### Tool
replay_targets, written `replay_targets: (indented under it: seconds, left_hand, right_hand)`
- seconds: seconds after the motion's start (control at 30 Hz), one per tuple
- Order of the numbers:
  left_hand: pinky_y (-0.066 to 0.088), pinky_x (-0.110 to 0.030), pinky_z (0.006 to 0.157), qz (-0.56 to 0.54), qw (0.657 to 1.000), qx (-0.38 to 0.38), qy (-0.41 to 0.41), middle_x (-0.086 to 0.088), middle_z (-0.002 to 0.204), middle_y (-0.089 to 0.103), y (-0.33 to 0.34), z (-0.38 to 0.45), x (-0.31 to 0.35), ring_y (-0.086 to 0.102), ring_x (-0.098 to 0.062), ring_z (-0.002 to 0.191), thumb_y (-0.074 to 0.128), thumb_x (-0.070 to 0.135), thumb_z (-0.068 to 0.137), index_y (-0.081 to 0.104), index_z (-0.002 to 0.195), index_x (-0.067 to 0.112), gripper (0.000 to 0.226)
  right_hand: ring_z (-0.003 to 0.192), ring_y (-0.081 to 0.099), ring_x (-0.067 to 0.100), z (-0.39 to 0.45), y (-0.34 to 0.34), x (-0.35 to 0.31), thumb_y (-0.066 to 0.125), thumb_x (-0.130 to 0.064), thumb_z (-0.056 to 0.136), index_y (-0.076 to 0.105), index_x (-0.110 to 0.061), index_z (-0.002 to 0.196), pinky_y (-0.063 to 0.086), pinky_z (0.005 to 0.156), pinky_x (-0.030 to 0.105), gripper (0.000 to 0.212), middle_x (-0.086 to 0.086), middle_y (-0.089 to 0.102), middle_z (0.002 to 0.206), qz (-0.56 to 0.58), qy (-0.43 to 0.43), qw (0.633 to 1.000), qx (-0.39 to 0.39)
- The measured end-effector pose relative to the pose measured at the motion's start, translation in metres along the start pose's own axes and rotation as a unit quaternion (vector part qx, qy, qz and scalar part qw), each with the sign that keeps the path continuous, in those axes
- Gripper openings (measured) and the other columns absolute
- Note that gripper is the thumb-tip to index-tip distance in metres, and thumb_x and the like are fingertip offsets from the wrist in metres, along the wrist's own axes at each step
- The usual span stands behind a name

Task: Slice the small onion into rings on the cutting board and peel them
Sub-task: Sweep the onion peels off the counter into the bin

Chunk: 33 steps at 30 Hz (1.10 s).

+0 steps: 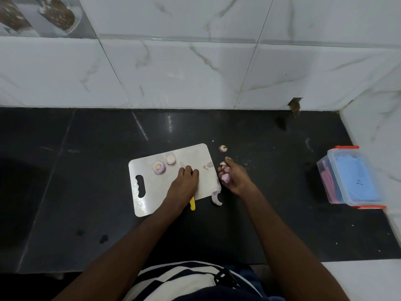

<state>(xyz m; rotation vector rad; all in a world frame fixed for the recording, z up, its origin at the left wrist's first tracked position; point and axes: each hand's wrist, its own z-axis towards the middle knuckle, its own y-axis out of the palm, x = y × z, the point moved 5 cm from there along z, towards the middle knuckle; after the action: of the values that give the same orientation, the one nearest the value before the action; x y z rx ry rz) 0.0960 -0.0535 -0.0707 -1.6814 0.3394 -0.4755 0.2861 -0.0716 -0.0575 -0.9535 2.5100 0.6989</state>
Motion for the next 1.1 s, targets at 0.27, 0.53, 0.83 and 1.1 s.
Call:
replay_targets:
  seconds: [0.27,0.53,0.83,1.1]
  left_hand:
    - [0.046,-0.032,0.061,-0.649,0.674,0.01,-0.353,0.004,0.076,0.064,-0.011,0.017,-0.026,0.059,-0.017,0.069,0.044,0.02,0.104,0.071,0.087,0.016,0.031]
    - [0.045,-0.031,0.072,-0.38,0.908,0.009,-0.173,0.006,0.081,0.065,-0.023,0.065,-0.013,0.063,-0.015,0.078,0.066,0.053,0.102,0.065,0.099,0.021,0.032]
    - [0.052,-0.04,0.069,-0.231,0.966,-0.012,-0.116,-0.001,0.094,0.069,-0.008,0.063,0.006,0.068,-0.027,0.09,0.053,0.057,0.105,0.058,0.098,0.02,0.038]
    - [0.046,-0.04,0.072,-0.294,0.95,-0.002,-0.105,-0.002,0.092,0.066,-0.013,0.054,0.0,0.062,-0.023,0.082,0.041,0.041,0.115,0.052,0.101,0.013,0.034]
  right_hand:
    - [0.044,0.045,0.013,0.015,0.002,-0.041,0.066,-0.043,0.099,0.062,-0.017,0.088,0.034,0.04,0.022,0.029,0.007,0.058,0.073,-0.25,-0.147,0.955,0.056]
    - [0.096,0.068,0.035,0.044,0.027,-0.075,0.07,-0.047,0.093,0.048,-0.024,0.119,0.057,0.082,0.044,0.041,0.012,0.07,0.108,-0.704,-0.316,0.63,0.088]
    - [0.099,0.068,0.039,0.053,0.025,-0.069,0.057,-0.043,0.101,0.058,-0.013,0.114,0.055,0.082,0.043,0.033,0.017,0.07,0.108,-0.726,-0.307,0.607,0.102]
    - [0.085,0.069,0.024,0.042,-0.003,-0.062,0.061,-0.035,0.103,0.068,-0.012,0.11,0.05,0.072,0.031,0.025,0.008,0.073,0.096,-0.64,-0.306,0.703,0.043]
